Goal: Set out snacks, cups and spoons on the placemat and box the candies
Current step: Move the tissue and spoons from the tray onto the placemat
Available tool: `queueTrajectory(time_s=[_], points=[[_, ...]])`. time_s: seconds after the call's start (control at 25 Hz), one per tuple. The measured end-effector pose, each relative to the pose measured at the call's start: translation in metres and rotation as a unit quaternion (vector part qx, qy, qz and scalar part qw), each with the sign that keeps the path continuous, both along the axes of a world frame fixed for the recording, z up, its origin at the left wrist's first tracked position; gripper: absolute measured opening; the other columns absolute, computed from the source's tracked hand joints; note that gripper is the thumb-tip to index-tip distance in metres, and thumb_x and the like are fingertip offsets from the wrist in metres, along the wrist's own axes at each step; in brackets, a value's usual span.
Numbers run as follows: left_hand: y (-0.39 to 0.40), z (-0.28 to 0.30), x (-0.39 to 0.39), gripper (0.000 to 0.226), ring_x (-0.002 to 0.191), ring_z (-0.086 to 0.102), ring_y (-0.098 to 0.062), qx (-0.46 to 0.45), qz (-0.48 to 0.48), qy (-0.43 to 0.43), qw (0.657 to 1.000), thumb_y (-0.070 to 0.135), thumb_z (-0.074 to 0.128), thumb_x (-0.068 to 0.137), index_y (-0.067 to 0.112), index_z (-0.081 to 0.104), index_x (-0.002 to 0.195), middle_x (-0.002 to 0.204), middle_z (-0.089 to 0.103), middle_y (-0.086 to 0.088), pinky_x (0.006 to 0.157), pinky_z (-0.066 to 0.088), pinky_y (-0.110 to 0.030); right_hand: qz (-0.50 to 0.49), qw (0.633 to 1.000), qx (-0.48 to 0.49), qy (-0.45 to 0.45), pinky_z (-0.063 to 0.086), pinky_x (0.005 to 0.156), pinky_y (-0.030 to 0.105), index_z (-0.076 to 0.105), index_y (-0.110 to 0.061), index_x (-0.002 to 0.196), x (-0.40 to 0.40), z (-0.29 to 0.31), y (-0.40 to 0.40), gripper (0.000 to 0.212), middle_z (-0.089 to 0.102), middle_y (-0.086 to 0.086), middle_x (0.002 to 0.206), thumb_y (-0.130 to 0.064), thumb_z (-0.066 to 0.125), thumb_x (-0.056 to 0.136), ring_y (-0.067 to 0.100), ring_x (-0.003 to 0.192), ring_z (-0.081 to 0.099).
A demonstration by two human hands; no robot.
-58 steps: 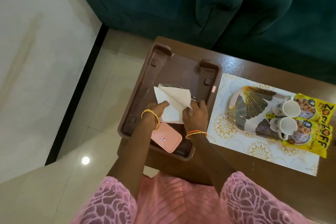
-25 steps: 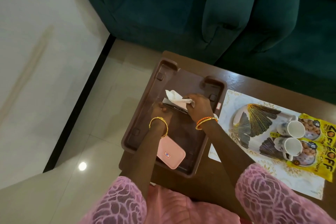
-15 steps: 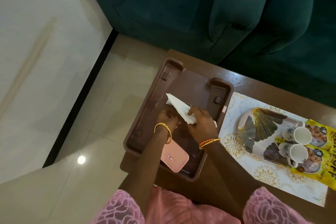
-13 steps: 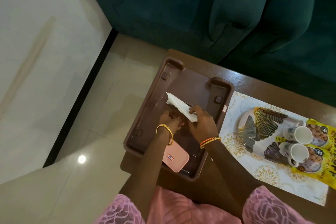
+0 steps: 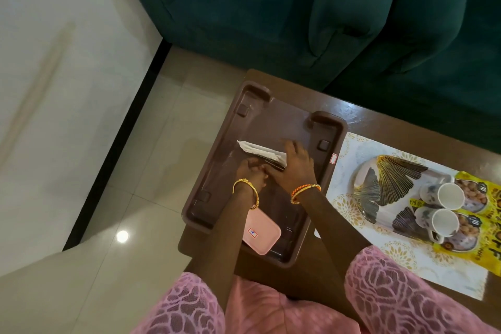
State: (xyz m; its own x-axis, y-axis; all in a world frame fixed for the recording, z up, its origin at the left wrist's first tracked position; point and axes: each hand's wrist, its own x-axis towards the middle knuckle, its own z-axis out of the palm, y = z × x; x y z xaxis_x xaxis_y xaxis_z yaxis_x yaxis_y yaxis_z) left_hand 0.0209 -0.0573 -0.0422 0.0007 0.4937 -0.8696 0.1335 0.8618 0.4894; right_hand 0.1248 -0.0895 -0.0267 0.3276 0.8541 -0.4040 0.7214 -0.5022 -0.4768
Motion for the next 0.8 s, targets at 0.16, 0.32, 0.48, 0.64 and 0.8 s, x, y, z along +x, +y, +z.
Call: queueTrajectory(time_s=[0.16,0.32,0.48,0.64,0.8], points=[[0.005,0.000,0.002,0.029,0.066,0.056,-0.012,-0.032,0.011,-0.025,0.999,-0.006,0.036,0.089,0.018,0.045,0.103,0.082,0.060,0.002,0.062,0.043,-0.028,-0.009,0.999,-0.032,0.031,0.049,0.089,0.047,0.049,-0.013,0.121,0.006,-0.004,-0.006,0.046,0.065,0.017,0.115,-0.026,0.066,0.080,0.039,0.103,0.060],[0.001,0.014,-0.004,0.038,0.096,0.062,-0.031,0.104,-0.062,0.133,0.984,-0.003,0.051,0.082,0.007,0.050,0.118,0.110,0.062,-0.015,0.079,0.050,-0.039,-0.004,0.999,-0.007,0.043,0.048,0.084,0.042,0.058,-0.015,0.116,0.010,0.009,-0.002,0.037,0.067,0.017,0.111,-0.020,0.063,0.080,0.039,0.104,0.060],[-0.003,0.040,-0.010,0.073,0.130,0.036,-0.039,0.299,-0.243,0.293,0.875,0.005,0.066,0.072,0.012,0.035,0.137,0.141,0.037,-0.022,0.103,0.038,-0.048,-0.019,0.997,0.044,0.064,0.050,0.085,0.040,0.061,-0.013,0.113,0.019,0.032,-0.014,0.033,0.069,0.016,0.109,-0.017,0.063,0.080,0.036,0.101,0.061],[-0.019,0.062,0.015,0.063,0.140,0.022,-0.034,0.382,-0.442,0.315,0.748,0.021,0.066,0.076,0.022,0.042,0.135,0.149,0.031,-0.012,0.109,0.031,-0.050,-0.030,0.992,0.106,0.058,0.047,0.083,0.033,0.065,-0.008,0.105,0.055,0.064,-0.045,0.028,0.069,0.016,0.103,-0.010,0.067,0.077,0.032,0.096,0.062],[-0.043,0.074,0.066,0.036,0.120,0.049,-0.032,0.395,-0.471,0.206,0.761,0.022,0.060,0.085,0.013,0.056,0.120,0.125,0.059,-0.012,0.099,0.042,-0.046,-0.047,0.989,0.135,0.028,0.047,0.082,0.033,0.066,-0.007,0.103,0.113,0.086,-0.088,0.029,0.065,0.016,0.102,-0.004,0.068,0.075,0.030,0.092,0.060]])
